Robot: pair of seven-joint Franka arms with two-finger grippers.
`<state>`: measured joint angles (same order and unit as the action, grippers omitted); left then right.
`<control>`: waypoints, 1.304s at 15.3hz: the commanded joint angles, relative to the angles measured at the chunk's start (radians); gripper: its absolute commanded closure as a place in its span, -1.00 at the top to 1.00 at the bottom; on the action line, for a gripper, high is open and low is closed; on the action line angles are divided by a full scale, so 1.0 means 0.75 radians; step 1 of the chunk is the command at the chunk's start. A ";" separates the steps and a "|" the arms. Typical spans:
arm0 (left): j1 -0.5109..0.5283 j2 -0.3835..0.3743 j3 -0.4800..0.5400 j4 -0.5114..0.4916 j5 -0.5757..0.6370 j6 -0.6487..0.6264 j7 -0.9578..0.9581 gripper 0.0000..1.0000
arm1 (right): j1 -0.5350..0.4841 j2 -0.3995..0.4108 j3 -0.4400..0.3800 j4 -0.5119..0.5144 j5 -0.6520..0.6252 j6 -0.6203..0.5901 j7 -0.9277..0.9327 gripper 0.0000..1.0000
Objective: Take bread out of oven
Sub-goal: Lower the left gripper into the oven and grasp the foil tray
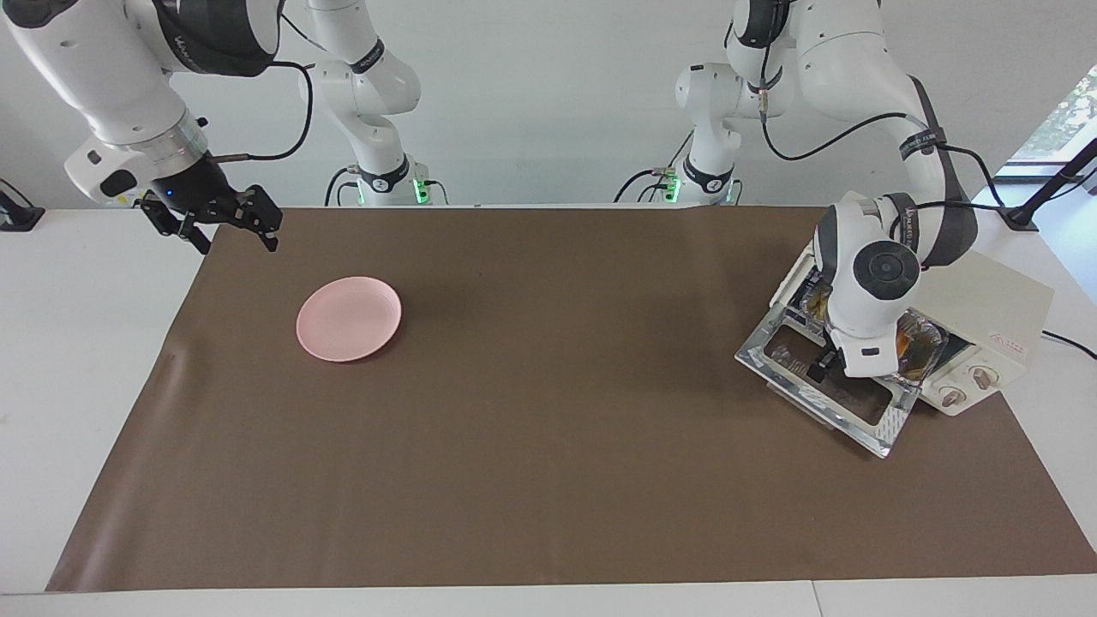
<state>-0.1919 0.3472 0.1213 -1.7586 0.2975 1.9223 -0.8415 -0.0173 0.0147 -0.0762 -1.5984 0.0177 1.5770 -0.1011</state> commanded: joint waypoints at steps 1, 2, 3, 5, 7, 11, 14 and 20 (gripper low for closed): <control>0.006 -0.058 -0.002 -0.075 0.033 0.039 0.009 0.90 | -0.001 -0.028 0.003 -0.029 0.015 0.002 0.022 1.00; 0.006 -0.056 0.000 -0.075 0.033 0.039 0.009 0.90 | -0.001 -0.028 0.003 -0.029 0.015 0.002 0.022 1.00; 0.008 -0.056 0.000 -0.071 0.033 0.034 0.009 0.90 | -0.001 -0.028 0.003 -0.031 0.015 0.002 0.024 1.00; 0.008 -0.058 0.000 -0.071 0.033 0.030 0.009 0.90 | -0.001 -0.028 0.003 -0.031 0.015 0.002 0.024 1.00; 0.008 -0.056 0.002 -0.067 0.033 0.022 0.009 0.89 | -0.001 -0.028 0.003 -0.031 0.015 0.002 0.024 1.00; 0.008 -0.056 0.002 -0.065 0.033 0.022 0.009 0.60 | -0.001 -0.028 0.003 -0.031 0.015 0.002 0.022 1.00; 0.008 -0.056 0.002 -0.062 0.033 0.022 0.011 0.43 | -0.001 -0.028 0.003 -0.029 0.015 0.002 0.024 1.00; 0.031 -0.058 0.002 -0.060 0.039 0.020 0.044 0.42 | -0.001 -0.028 0.003 -0.029 0.015 0.002 0.022 1.00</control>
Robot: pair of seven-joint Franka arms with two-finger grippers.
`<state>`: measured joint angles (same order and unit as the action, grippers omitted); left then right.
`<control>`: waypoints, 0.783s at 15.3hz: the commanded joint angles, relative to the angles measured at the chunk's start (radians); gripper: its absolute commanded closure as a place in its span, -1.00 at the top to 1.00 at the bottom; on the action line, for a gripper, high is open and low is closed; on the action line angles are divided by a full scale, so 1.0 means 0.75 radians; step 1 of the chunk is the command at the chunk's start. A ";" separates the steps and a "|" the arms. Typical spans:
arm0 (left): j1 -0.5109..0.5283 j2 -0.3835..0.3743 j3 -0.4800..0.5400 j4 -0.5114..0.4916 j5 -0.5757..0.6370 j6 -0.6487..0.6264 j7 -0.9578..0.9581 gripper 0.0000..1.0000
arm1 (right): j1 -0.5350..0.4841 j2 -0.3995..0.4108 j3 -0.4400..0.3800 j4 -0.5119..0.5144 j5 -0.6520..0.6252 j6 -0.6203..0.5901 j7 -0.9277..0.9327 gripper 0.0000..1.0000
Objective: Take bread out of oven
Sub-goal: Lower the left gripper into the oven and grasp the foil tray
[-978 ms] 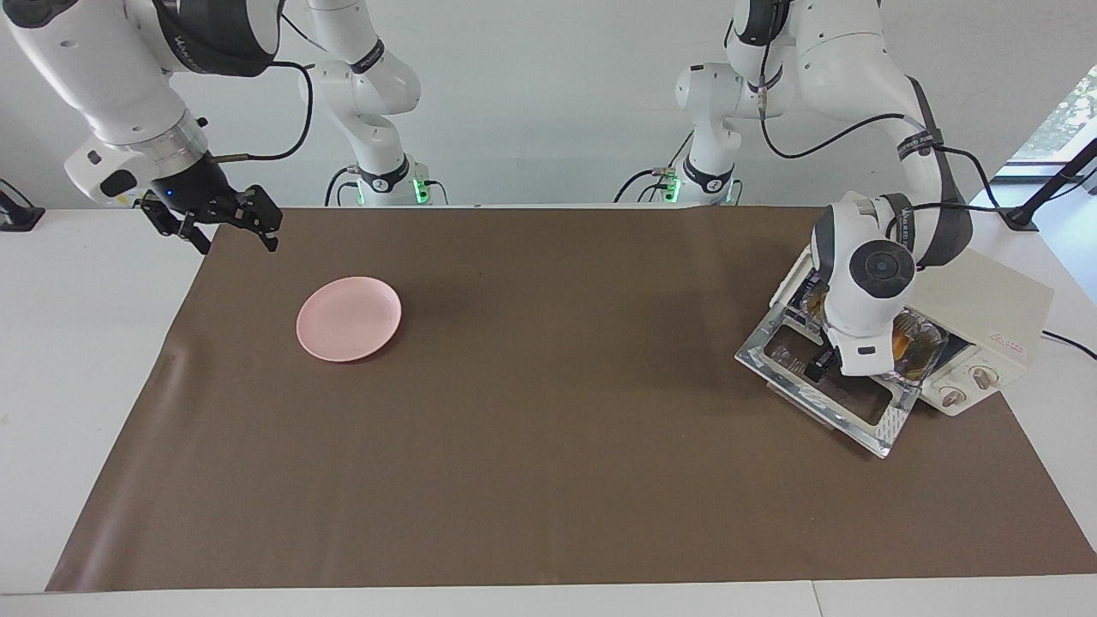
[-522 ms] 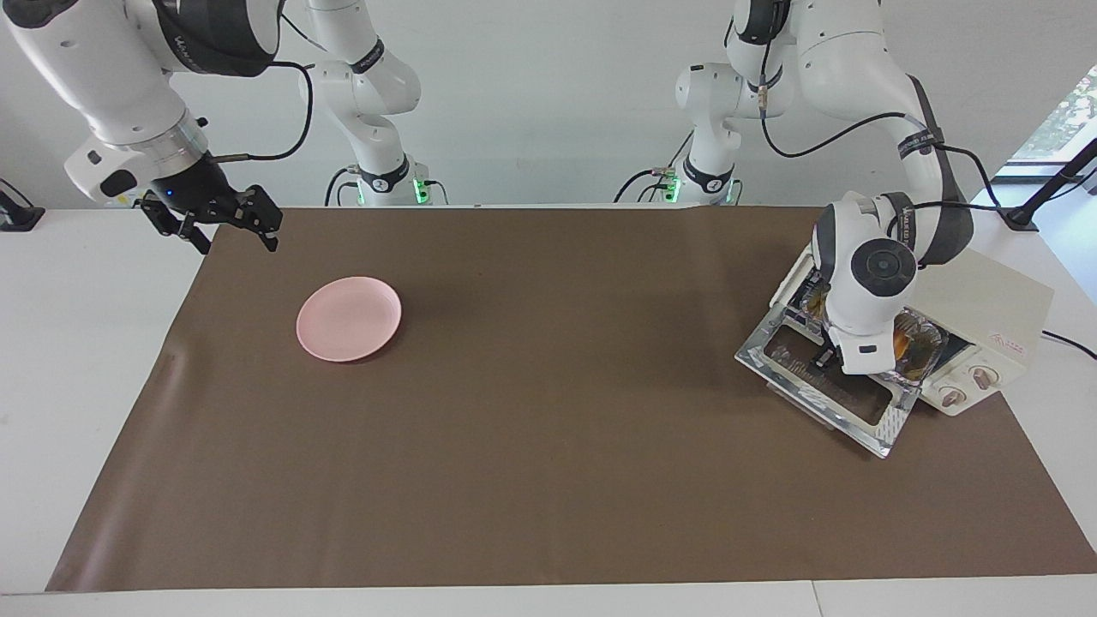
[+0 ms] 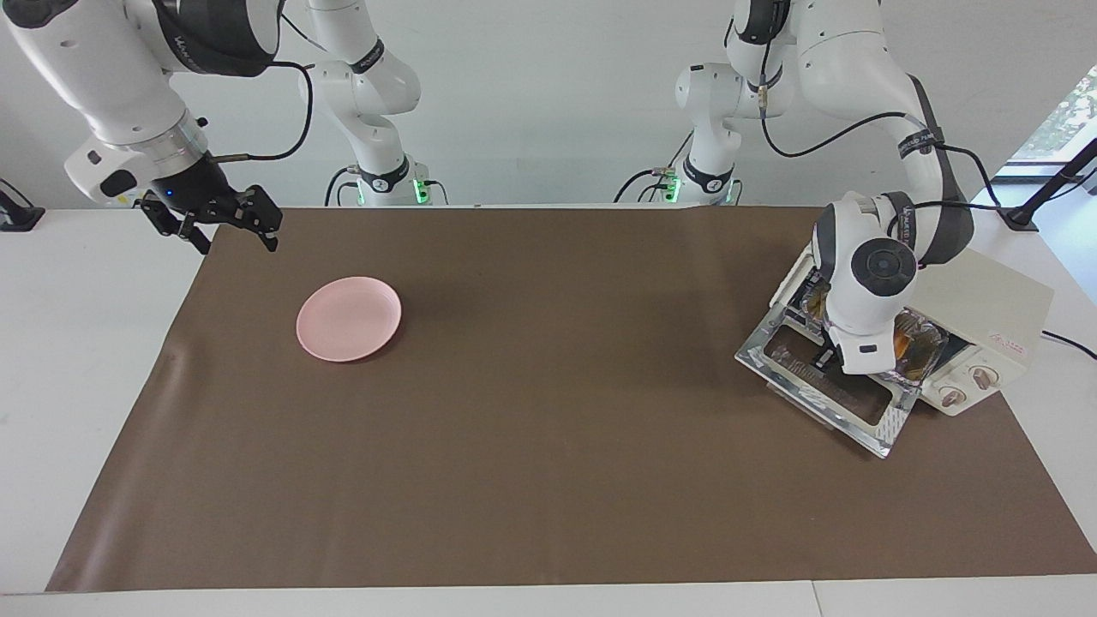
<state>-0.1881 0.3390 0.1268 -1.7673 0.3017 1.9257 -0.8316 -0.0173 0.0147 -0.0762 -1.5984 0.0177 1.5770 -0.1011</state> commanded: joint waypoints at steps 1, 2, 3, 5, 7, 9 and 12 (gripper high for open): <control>0.026 -0.047 -0.005 -0.049 0.033 0.018 0.035 0.38 | -0.001 -0.028 0.001 -0.029 0.015 0.002 0.022 1.00; 0.026 -0.047 -0.005 -0.049 0.033 0.016 0.035 0.21 | -0.001 -0.028 0.003 -0.029 0.015 0.002 0.022 1.00; 0.026 -0.047 -0.003 -0.049 0.033 0.018 0.035 0.13 | -0.001 -0.028 0.003 -0.029 0.015 0.002 0.022 1.00; 0.024 -0.047 -0.005 -0.049 0.033 0.018 0.035 -0.04 | -0.001 -0.028 0.003 -0.031 0.015 0.002 0.022 1.00; 0.018 -0.049 -0.005 -0.049 0.033 0.012 0.035 -0.41 | -0.001 -0.028 0.003 -0.029 0.015 0.002 0.022 1.00; 0.018 -0.049 -0.005 -0.047 0.033 0.003 0.035 -0.89 | -0.001 -0.028 0.003 -0.031 0.015 0.002 0.024 1.00; 0.020 -0.061 -0.007 -0.035 0.033 0.003 0.049 -1.00 | -0.001 -0.028 0.003 -0.031 0.015 0.002 0.022 1.00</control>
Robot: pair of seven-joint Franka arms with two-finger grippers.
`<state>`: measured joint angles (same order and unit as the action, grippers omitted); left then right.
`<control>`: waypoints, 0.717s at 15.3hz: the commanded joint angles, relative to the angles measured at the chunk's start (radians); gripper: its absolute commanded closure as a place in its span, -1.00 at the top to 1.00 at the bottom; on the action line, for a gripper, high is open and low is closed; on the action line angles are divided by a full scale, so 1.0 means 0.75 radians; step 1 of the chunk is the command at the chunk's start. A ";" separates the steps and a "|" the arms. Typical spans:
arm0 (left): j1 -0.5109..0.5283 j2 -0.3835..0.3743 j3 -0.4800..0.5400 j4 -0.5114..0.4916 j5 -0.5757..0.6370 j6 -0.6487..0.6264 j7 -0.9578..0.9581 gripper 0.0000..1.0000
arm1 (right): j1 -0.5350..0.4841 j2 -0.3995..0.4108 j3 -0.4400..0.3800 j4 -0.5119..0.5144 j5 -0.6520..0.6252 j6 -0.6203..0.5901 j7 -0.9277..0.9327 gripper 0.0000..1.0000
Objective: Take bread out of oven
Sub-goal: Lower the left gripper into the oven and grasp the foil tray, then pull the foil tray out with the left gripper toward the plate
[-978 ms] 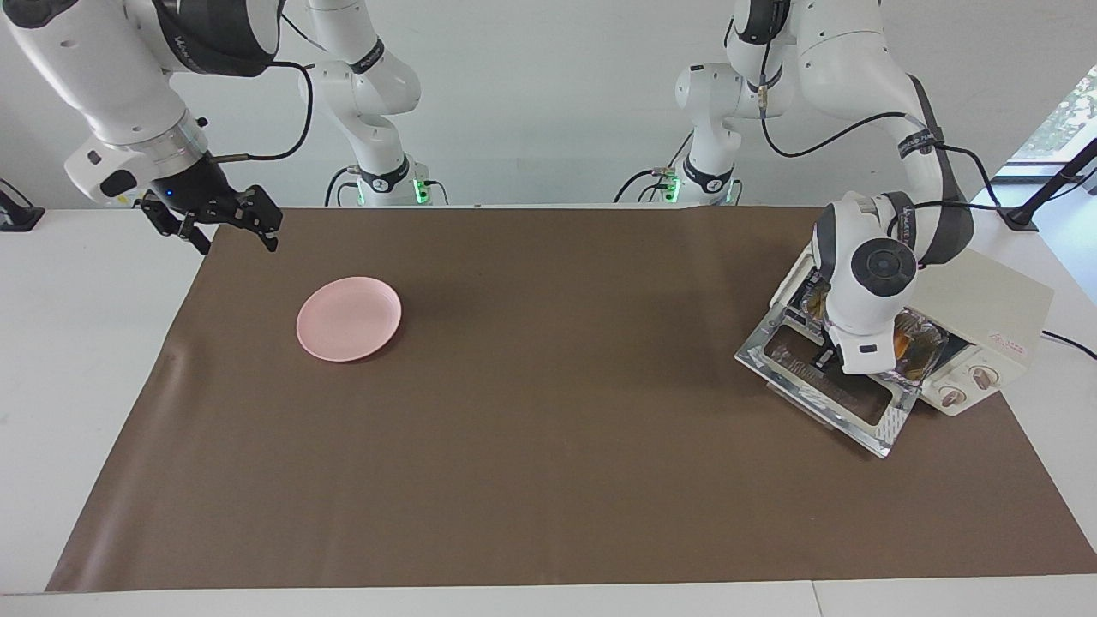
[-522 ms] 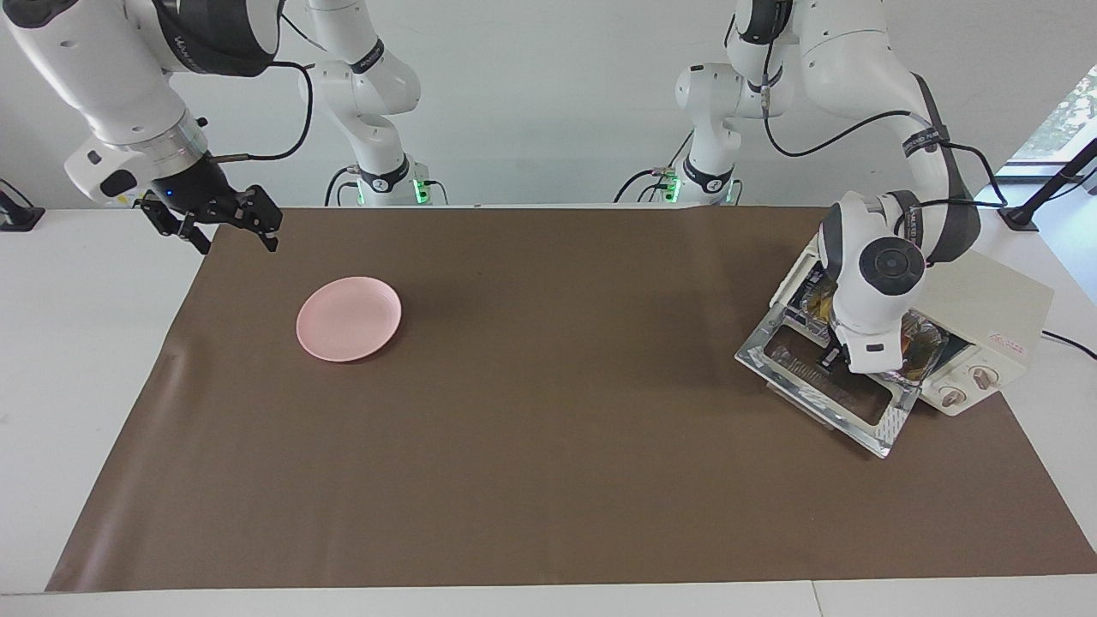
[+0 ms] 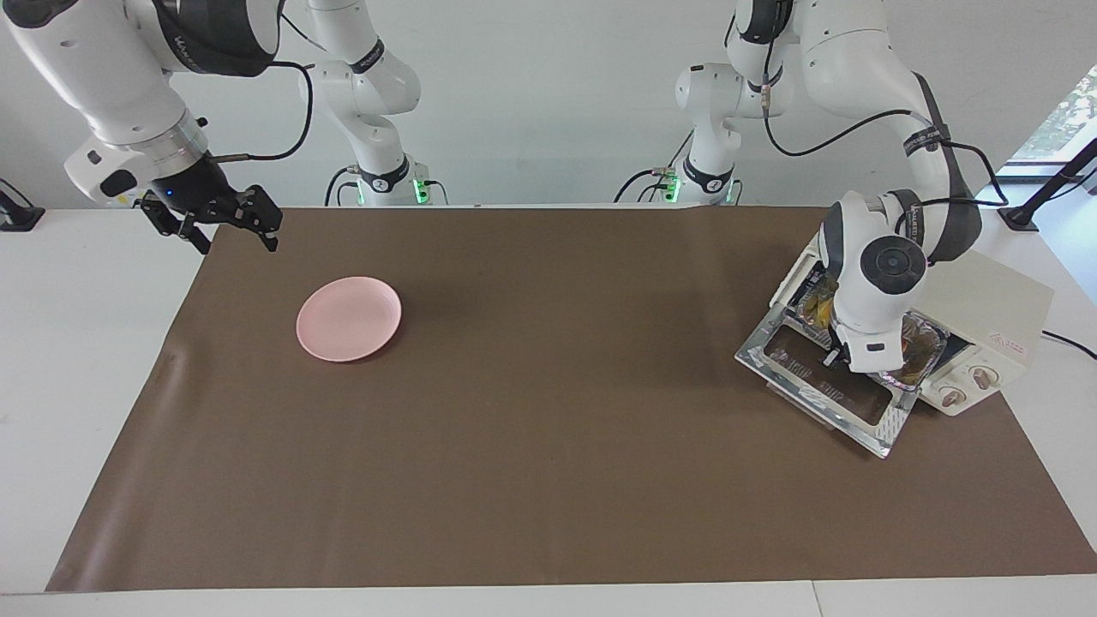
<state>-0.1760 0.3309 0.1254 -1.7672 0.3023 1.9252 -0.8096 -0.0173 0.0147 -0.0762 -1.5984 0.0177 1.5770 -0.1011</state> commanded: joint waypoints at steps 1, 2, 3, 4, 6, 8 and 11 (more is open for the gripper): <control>0.001 -0.049 -0.010 -0.012 0.029 0.008 0.022 -1.00 | -0.001 -0.028 0.003 -0.029 0.015 0.002 0.022 1.00; -0.009 -0.045 -0.012 0.026 0.022 0.004 0.024 -1.00 | -0.001 -0.028 0.001 -0.031 0.015 0.002 0.024 1.00; -0.019 -0.042 -0.016 0.037 0.020 0.006 0.022 -1.00 | -0.001 -0.028 0.003 -0.029 0.015 0.002 0.022 1.00; -0.041 -0.038 -0.020 0.045 0.016 0.018 0.020 -1.00 | -0.001 -0.028 0.003 -0.031 0.015 0.002 0.022 1.00; -0.066 -0.026 -0.020 0.074 -0.071 0.061 0.012 -1.00 | -0.001 -0.028 0.003 -0.029 0.015 0.002 0.022 1.00; -0.103 -0.024 -0.020 0.064 -0.165 0.122 0.008 -1.00 | -0.001 -0.028 0.003 -0.031 0.015 0.002 0.022 1.00; -0.168 -0.018 -0.022 0.072 -0.268 0.210 0.018 -1.00 | -0.001 -0.028 0.003 -0.031 0.015 0.002 0.022 1.00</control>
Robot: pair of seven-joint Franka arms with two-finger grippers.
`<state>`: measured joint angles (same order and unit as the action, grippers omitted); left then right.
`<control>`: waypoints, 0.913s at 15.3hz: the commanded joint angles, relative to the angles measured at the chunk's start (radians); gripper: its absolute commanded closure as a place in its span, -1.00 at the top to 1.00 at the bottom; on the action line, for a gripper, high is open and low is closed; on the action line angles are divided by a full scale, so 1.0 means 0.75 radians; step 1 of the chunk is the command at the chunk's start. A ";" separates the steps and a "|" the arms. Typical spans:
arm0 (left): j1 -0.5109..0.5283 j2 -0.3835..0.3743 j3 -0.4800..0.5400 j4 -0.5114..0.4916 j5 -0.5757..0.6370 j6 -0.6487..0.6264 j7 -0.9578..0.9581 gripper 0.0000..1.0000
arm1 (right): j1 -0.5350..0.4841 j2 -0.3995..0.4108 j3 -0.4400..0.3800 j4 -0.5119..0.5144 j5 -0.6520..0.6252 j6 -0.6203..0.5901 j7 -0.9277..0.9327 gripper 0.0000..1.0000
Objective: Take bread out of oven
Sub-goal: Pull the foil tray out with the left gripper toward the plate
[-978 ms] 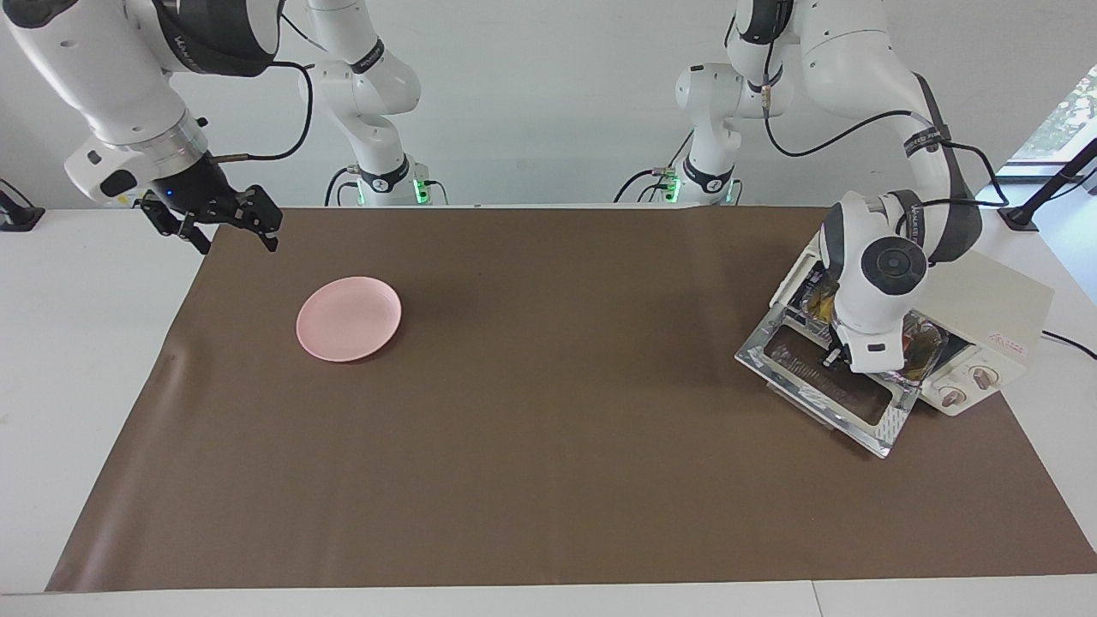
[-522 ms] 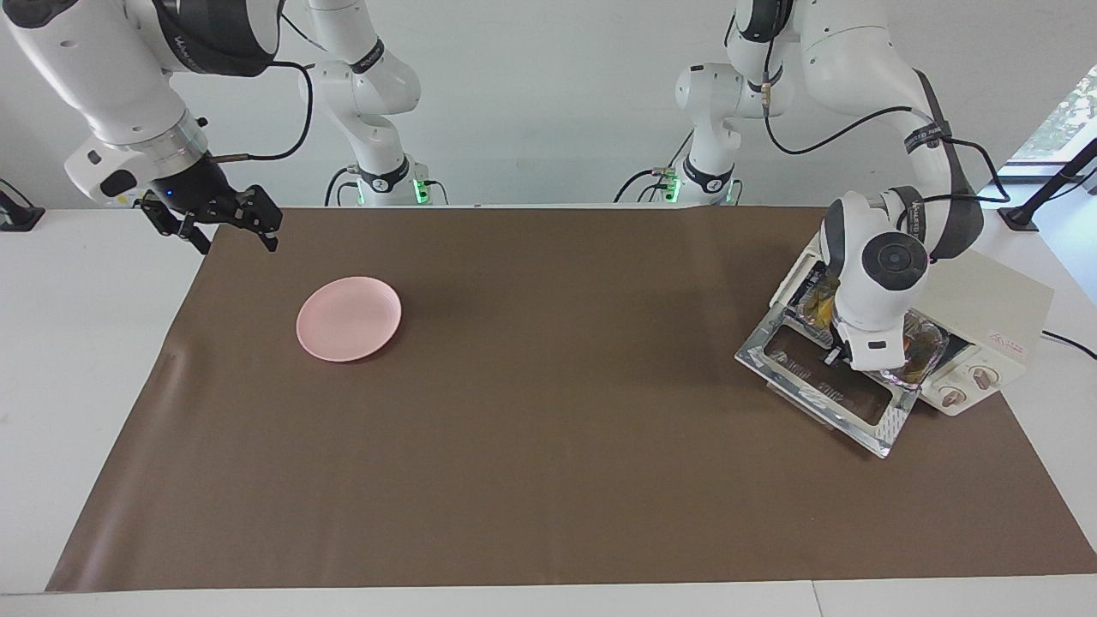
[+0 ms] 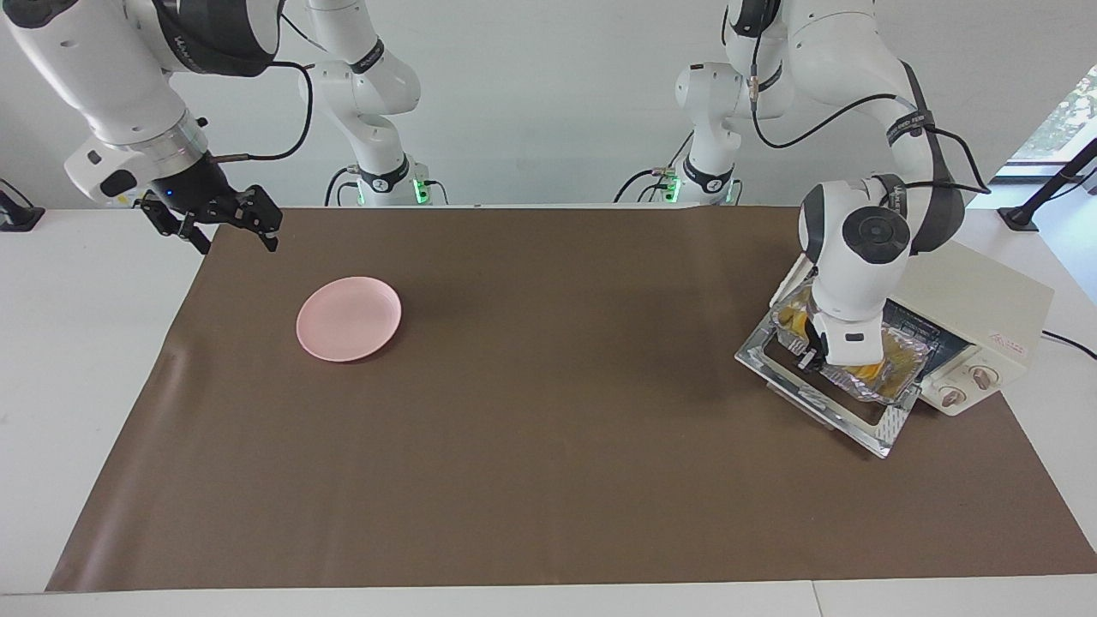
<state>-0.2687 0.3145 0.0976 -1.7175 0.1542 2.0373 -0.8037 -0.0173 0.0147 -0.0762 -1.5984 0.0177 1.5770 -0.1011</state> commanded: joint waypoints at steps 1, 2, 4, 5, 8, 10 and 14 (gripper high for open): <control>-0.065 0.018 0.015 0.009 -0.095 0.073 0.010 -1.00 | -0.001 -0.028 0.003 -0.031 0.015 0.002 0.022 1.00; -0.116 0.020 0.015 0.005 -0.097 0.081 0.006 -1.00 | -0.001 -0.028 0.003 -0.029 0.015 0.002 0.024 1.00; -0.198 0.024 0.019 0.048 -0.101 0.063 0.000 -1.00 | -0.001 -0.028 0.003 -0.029 0.015 0.002 0.024 1.00; -0.214 0.035 0.017 0.097 -0.091 0.013 0.010 -1.00 | -0.001 -0.028 0.003 -0.031 0.015 0.002 0.024 1.00; -0.245 0.051 0.013 0.152 -0.081 -0.047 0.045 -1.00 | -0.001 -0.028 0.003 -0.031 0.015 0.002 0.024 1.00; -0.257 0.076 0.013 0.193 -0.099 -0.058 0.181 -1.00 | -0.001 -0.028 0.003 -0.029 0.015 0.000 0.024 1.00; -0.333 0.090 0.009 0.177 -0.105 0.020 0.288 -1.00 | -0.001 -0.028 0.003 -0.031 0.015 0.002 0.022 1.00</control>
<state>-0.4749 0.3563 0.0917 -1.6135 0.0921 2.0419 -0.6277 -0.0173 0.0147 -0.0762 -1.5985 0.0177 1.5770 -0.1011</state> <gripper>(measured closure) 0.982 0.000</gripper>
